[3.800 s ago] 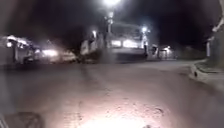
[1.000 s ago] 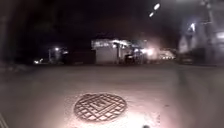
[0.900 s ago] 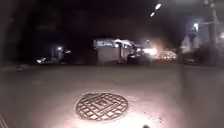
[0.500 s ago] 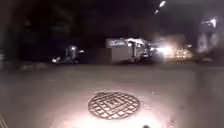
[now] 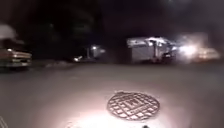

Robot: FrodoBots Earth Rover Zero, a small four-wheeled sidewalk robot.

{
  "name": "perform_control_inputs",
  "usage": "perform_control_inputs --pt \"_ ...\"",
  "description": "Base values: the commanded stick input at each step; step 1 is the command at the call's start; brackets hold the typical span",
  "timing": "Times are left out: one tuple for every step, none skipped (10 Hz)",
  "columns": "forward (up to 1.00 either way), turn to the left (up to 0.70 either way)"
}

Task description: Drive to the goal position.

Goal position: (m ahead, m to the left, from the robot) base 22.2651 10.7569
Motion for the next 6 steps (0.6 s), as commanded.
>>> perform_control_inputs --pt "0.00 0.00" --pt "0.00 0.00" --pt "0.00 0.00" --pt "0.00 0.00" --pt "0.00 0.00" --pt "0.39 0.01"
